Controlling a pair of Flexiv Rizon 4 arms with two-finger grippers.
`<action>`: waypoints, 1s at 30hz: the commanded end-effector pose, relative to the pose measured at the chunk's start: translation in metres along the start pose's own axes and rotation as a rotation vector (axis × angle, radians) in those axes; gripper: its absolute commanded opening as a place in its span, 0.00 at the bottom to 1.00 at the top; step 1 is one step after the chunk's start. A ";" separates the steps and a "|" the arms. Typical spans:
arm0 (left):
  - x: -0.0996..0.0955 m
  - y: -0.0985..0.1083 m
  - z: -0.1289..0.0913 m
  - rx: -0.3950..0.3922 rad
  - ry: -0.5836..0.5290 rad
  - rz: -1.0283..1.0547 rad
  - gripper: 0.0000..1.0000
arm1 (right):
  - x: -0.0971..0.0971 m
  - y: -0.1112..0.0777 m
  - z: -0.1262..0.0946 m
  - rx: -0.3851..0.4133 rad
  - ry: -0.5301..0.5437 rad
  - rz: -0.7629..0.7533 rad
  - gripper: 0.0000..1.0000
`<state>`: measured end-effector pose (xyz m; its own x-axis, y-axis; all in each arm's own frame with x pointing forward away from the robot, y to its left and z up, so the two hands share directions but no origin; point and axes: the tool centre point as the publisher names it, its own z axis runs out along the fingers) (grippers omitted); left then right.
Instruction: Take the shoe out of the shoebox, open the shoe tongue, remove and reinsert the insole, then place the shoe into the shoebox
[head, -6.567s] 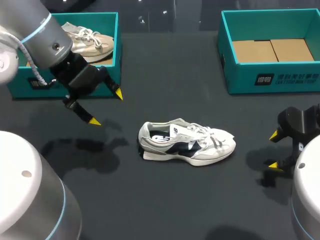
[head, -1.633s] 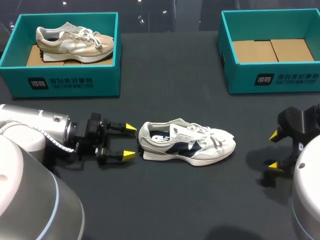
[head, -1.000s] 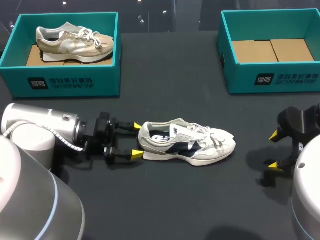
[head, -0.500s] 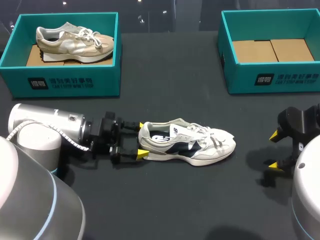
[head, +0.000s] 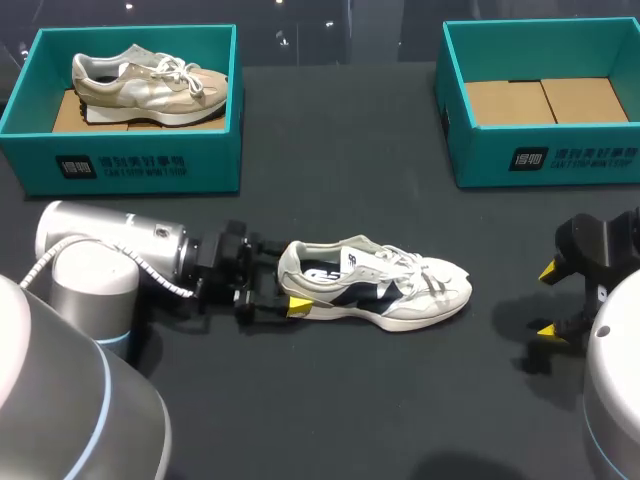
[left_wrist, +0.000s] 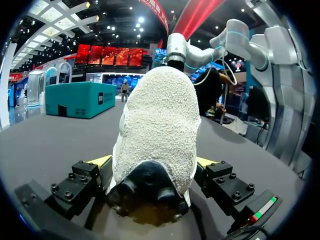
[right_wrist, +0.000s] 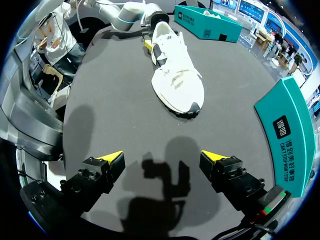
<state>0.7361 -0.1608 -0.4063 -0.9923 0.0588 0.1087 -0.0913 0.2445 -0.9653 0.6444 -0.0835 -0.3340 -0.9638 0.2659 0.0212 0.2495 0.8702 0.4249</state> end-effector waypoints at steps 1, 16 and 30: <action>-0.004 0.001 0.010 -0.001 0.012 0.005 1.00 | 0.002 0.000 -0.001 0.001 -0.004 0.000 1.00; -0.001 -0.003 0.022 0.014 0.051 0.040 1.00 | 0.002 0.000 -0.001 0.001 -0.004 0.000 1.00; 0.000 0.000 0.020 0.012 0.022 0.045 0.00 | 0.002 0.000 -0.001 0.001 -0.004 0.000 1.00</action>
<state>0.7357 -0.1812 -0.4090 -0.9909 0.1111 0.0761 -0.0486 0.2321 -0.9715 0.6444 -0.0835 -0.3340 -0.9638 0.2659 0.0212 0.2495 0.8702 0.4249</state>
